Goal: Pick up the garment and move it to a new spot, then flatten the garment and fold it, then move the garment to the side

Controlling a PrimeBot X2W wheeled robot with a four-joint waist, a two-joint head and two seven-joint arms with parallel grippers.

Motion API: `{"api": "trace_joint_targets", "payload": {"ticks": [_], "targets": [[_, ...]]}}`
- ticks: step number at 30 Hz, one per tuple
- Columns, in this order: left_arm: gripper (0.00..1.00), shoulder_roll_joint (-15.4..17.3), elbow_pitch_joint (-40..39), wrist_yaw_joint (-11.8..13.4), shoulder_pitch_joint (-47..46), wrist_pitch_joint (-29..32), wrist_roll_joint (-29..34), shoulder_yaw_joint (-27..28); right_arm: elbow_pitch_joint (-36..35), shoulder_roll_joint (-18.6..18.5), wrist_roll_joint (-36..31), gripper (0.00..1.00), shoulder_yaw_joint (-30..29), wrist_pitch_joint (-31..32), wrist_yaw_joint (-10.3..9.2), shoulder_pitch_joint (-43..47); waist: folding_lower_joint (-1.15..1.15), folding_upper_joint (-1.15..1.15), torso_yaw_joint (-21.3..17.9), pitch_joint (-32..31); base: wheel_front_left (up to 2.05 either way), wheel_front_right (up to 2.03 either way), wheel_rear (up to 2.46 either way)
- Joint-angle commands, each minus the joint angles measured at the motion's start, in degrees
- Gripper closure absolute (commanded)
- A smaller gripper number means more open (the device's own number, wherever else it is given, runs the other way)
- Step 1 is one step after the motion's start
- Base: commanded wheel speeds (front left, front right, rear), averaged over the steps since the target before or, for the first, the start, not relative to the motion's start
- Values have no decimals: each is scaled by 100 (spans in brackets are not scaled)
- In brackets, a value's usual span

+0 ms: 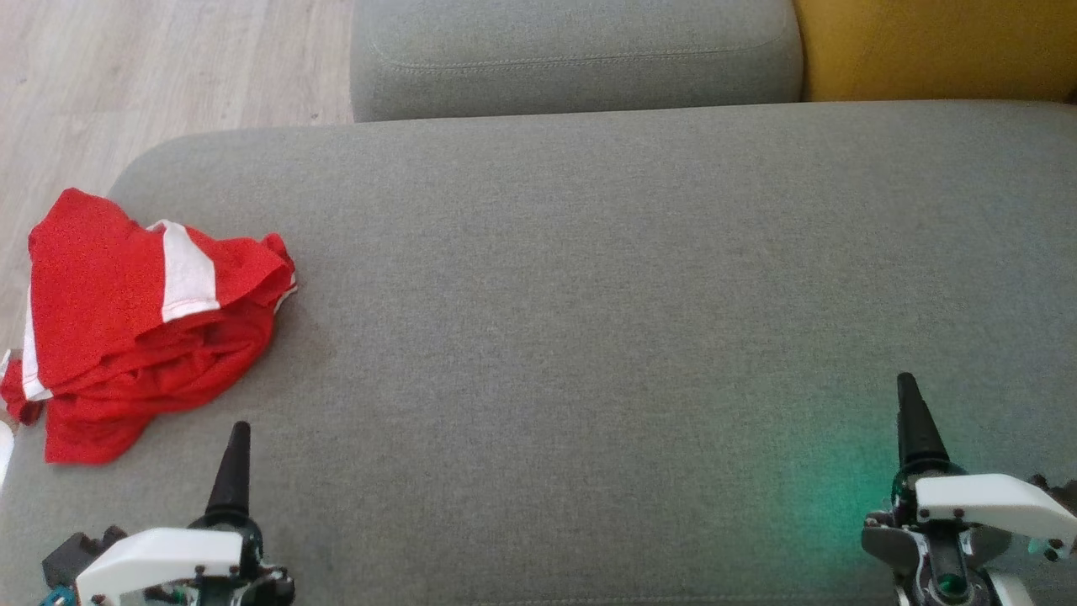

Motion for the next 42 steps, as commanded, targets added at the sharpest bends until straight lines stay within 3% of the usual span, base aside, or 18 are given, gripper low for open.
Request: {"api": "trace_joint_targets", "payload": {"ticks": [1,42], "targets": [[0,57,-197,23,-275,-54,215,15,-163,-37,-203,0,73,-83,20,-327,0,0,-1,2,0,0,0],[0,101,-17,581,-362,-724,3255,-197,145,-59,-3150,0,504,-759,28,-652,0,0,27,74,0,0,0]]}}
